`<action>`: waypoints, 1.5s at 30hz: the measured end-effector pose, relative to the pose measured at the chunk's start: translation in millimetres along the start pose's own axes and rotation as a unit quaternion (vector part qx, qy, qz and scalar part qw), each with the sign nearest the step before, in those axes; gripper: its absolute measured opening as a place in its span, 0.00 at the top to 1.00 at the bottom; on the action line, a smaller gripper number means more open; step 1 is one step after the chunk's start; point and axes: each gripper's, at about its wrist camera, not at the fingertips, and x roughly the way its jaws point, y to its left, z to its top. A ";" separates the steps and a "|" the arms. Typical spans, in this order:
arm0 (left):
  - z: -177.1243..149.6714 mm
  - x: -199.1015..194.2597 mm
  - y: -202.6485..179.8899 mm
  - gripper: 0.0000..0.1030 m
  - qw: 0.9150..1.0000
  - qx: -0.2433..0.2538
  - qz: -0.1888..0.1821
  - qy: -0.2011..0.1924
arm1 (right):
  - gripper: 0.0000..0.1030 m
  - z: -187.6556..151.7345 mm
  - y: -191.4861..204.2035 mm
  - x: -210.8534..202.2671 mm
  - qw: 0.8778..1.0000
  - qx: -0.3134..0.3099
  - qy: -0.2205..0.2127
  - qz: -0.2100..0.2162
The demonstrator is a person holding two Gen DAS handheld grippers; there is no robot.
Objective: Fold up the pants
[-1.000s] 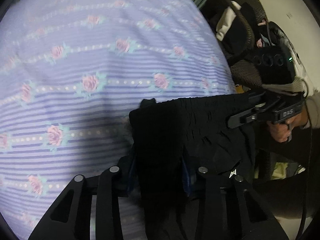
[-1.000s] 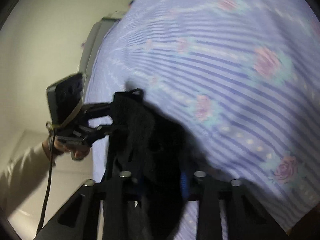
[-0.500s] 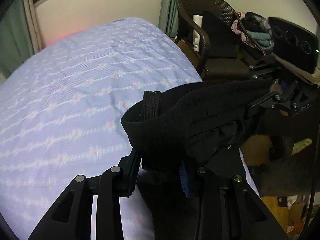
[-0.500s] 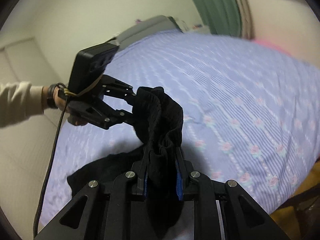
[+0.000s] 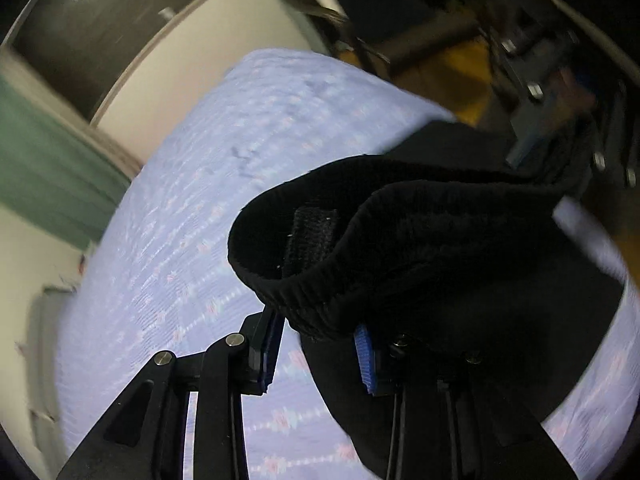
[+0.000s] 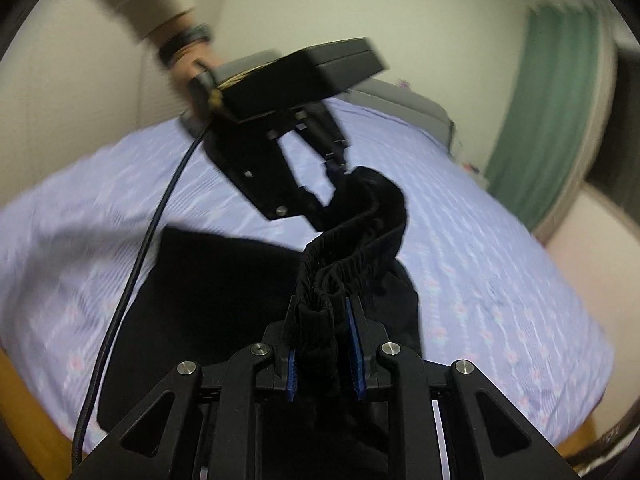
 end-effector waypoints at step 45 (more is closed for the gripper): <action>-25.2 -131.5 -107.9 0.35 0.716 -0.606 0.286 0.195 | 0.42 24.8 -0.6 -30.0 0.953 -0.200 -0.025 0.228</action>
